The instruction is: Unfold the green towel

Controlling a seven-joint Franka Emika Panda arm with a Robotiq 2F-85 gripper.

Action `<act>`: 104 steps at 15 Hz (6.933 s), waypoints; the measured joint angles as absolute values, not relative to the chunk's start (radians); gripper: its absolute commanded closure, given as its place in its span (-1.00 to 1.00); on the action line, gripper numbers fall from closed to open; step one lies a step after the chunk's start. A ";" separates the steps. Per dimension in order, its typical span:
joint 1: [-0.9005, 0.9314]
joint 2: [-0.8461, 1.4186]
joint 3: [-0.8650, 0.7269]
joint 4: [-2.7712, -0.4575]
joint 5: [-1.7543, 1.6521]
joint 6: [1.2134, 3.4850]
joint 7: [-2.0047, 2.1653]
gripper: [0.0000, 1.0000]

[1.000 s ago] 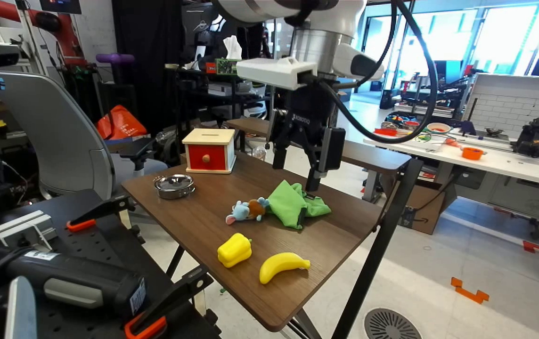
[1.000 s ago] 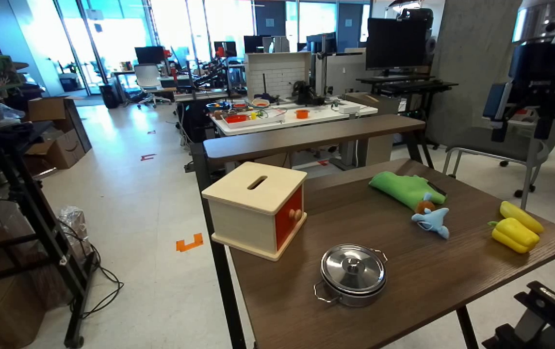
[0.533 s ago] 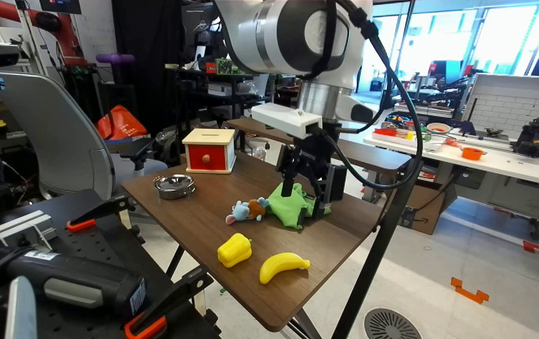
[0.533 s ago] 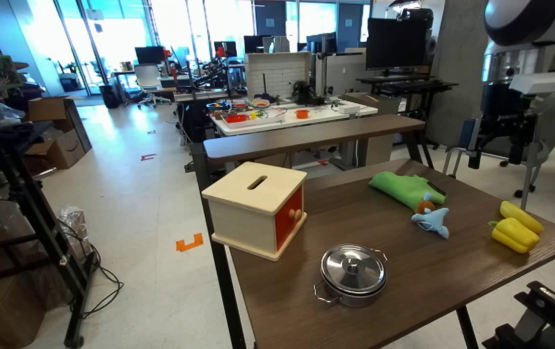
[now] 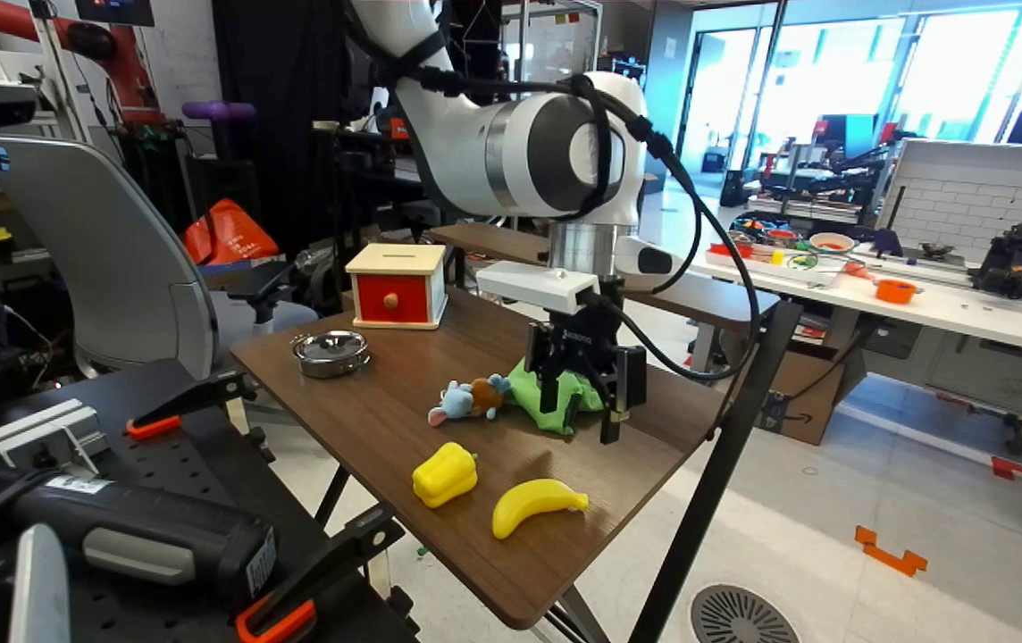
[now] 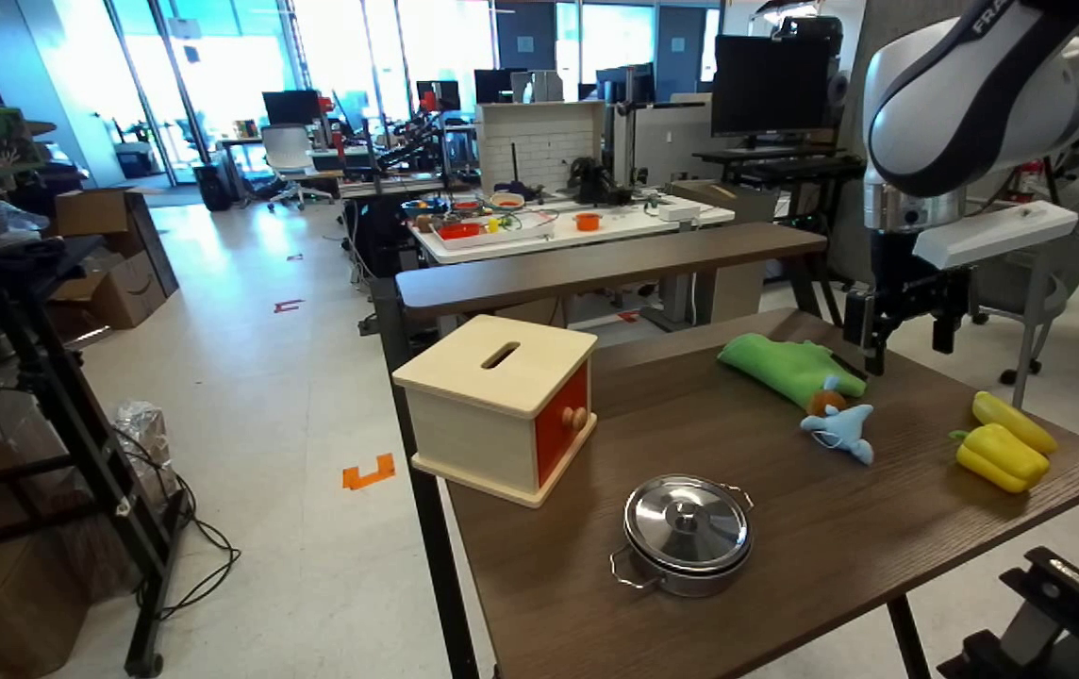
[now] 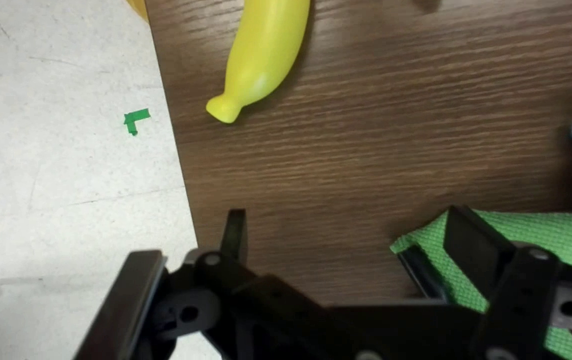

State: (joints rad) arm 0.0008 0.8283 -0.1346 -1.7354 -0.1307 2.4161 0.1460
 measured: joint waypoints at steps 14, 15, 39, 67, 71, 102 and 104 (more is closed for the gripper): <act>0.037 0.954 -0.147 -1.572 -0.151 2.415 0.147 0.76; 0.036 0.954 -0.148 -1.568 -0.151 2.415 0.147 0.94; 0.134 0.652 -0.023 -1.799 -0.175 2.290 0.025 0.99; 0.245 1.089 0.062 -1.248 -0.175 1.902 -0.141 -0.88; 0.247 1.064 0.068 -1.255 -0.175 1.898 -0.149 -1.00; -0.093 1.043 -0.002 -1.326 -0.014 2.304 -0.040 -1.00; -0.093 1.062 -0.006 -1.304 -0.014 2.304 -0.025 -1.00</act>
